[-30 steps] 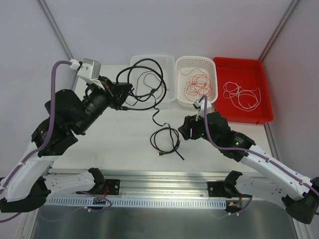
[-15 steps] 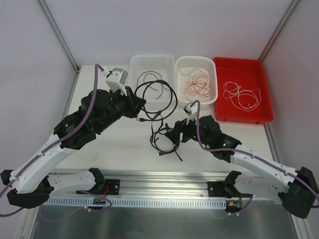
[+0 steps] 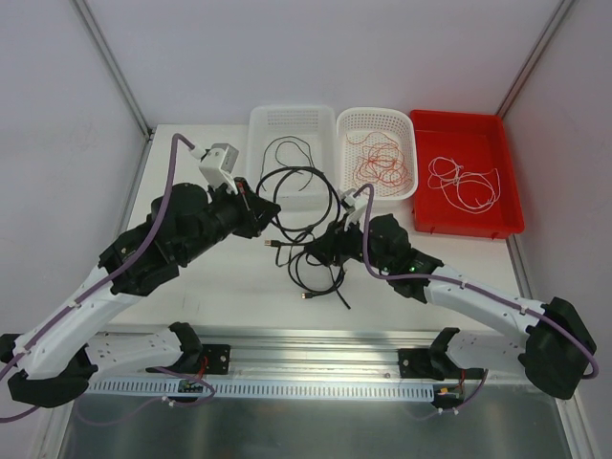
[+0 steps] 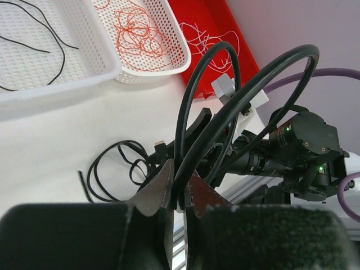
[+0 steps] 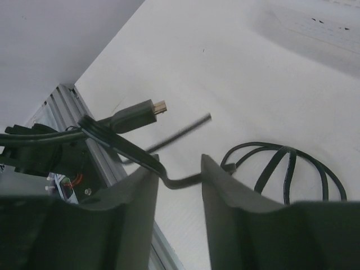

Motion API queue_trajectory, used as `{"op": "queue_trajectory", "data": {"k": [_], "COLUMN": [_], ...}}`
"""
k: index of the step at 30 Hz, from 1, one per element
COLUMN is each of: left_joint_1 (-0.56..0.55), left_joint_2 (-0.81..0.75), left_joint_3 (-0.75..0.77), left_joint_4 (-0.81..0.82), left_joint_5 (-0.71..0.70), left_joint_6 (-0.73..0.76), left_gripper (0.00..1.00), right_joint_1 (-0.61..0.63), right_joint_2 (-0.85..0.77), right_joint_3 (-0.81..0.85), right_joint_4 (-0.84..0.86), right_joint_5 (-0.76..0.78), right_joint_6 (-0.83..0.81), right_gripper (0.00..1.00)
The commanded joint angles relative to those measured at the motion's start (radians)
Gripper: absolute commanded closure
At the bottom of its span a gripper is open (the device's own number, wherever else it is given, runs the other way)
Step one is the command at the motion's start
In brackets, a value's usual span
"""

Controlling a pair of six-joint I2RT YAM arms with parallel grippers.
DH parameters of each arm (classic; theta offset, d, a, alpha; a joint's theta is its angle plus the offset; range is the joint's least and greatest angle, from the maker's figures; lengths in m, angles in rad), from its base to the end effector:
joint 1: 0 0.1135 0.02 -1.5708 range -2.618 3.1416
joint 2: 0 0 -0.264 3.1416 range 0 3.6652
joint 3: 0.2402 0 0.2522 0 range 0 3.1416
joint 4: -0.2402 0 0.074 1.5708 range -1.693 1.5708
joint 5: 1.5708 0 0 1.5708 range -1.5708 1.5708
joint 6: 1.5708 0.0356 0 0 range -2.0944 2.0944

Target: Untangle the cables

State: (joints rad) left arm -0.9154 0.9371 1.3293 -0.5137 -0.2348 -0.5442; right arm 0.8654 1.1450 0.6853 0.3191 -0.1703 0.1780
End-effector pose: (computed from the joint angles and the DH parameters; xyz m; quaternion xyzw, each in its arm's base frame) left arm 0.1132 -0.1336 0.4621 0.0609 0.7451 -0.3735 0.5491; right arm 0.1673 0.2058 0.2837 -0.3060 0.6895 0.3813 0.5344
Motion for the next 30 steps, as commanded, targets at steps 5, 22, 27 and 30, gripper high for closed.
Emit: {"op": "queue_trajectory", "data": {"k": [5,22,27,30], "left_joint_1": [0.001,0.001,0.001,0.001], "left_joint_2": [-0.087,-0.127,-0.19,-0.241], "left_joint_3": [-0.068,-0.252,-0.245,-0.225], "left_joint_4": [0.037,-0.126,-0.128,-0.128], "left_joint_5": [0.025,0.193,0.196,0.146], "left_joint_6": [-0.037,-0.059,-0.043,-0.049], "left_gripper": [1.0,1.0,1.0,1.0], "right_joint_1": [-0.009,-0.063,-0.086,-0.104], "right_joint_2": [-0.06,-0.232,-0.165,-0.088], "right_joint_3": [0.037,0.094,0.097,0.071], "right_joint_4": [0.032,-0.272,-0.374,-0.391], "right_joint_5": [0.005,0.163,0.271,0.29], "right_joint_6": [-0.014,-0.112,-0.084,-0.046], "right_gripper": [0.92,0.99,0.99,0.99]}}
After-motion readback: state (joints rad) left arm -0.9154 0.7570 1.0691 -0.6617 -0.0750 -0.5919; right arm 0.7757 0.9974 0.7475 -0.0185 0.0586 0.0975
